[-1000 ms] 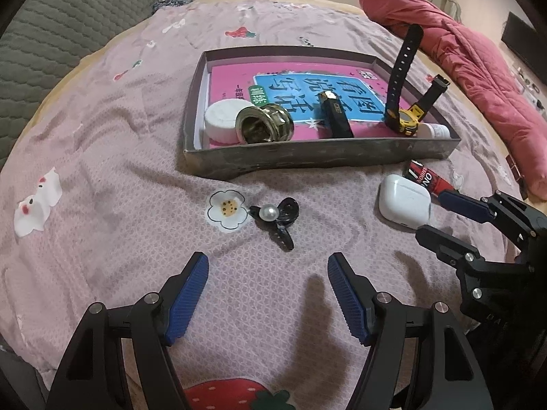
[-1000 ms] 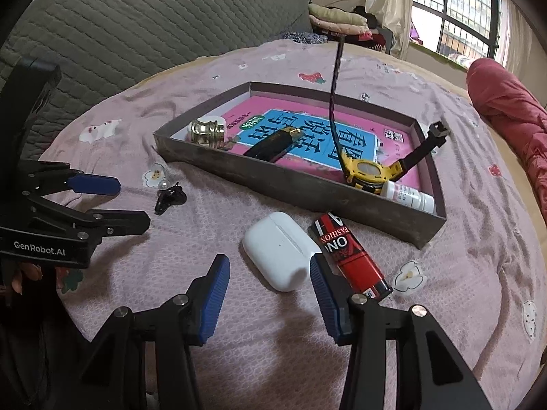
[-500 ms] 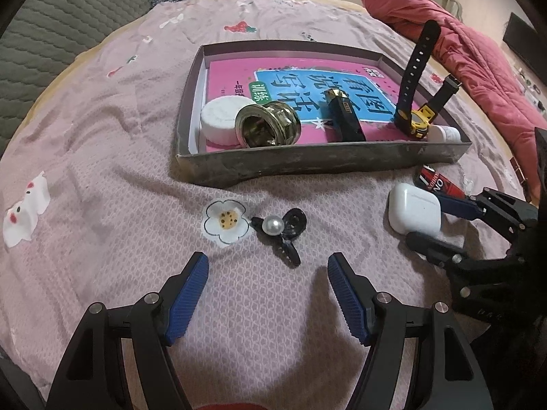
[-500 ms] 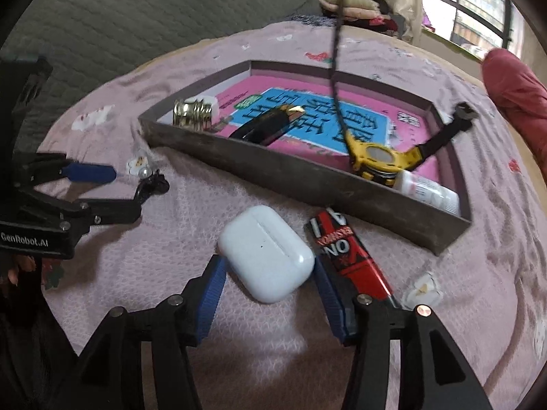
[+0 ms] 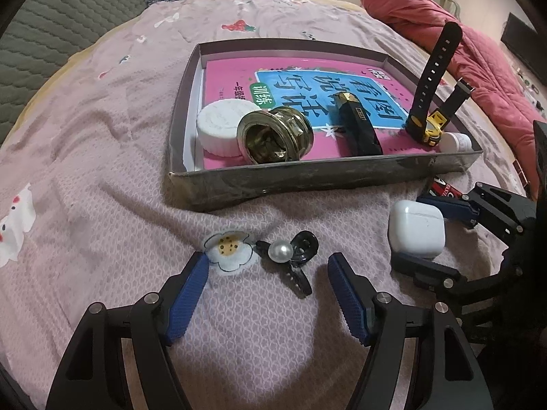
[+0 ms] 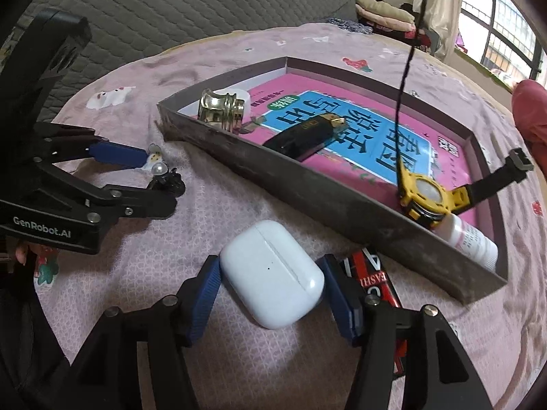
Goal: Organize rigid objects
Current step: 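Grasp the white earbud case with the right tool while the left tool grasps the pearl earring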
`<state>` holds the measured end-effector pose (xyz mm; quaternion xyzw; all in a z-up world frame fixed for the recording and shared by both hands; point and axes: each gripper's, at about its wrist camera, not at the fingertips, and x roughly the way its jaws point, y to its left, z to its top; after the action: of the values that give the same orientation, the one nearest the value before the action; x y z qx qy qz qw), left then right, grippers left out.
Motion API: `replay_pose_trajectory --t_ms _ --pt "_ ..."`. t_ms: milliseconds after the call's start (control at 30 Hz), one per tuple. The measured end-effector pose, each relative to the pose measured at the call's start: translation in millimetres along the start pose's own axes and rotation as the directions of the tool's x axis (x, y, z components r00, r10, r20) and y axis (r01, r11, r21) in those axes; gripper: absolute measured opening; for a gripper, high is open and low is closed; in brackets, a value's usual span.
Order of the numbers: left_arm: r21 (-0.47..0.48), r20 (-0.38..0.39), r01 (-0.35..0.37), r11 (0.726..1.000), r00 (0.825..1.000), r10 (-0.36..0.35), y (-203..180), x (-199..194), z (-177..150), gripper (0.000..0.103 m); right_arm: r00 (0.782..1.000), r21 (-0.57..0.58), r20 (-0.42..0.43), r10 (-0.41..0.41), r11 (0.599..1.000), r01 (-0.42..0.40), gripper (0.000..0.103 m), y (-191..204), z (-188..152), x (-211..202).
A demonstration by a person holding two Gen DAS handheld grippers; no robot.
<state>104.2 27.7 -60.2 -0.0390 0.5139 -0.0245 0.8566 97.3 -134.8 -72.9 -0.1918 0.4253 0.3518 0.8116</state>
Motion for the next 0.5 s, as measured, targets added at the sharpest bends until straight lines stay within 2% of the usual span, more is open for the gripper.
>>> replay_pose_trajectory --t_ms 200,333,500 --pt "0.033 0.019 -0.023 0.999 1.000 0.023 -8.8 1.0 -1.8 0.074 0.999 0.020 -0.011 0.039 0.999 -0.039 0.059 0.0 -1.1 -2.0" --pt "0.021 0.024 -0.008 1.000 1.000 0.007 -7.5 1.7 -2.5 0.073 0.999 0.027 -0.019 0.038 0.999 -0.037 0.059 4.9 -3.0 -3.5" --pt "0.014 0.039 -0.010 1.000 0.999 0.010 -3.7 0.6 -1.5 0.060 0.993 0.164 -0.016 0.120 0.980 -0.116 0.059 -6.3 -8.1 -6.9"
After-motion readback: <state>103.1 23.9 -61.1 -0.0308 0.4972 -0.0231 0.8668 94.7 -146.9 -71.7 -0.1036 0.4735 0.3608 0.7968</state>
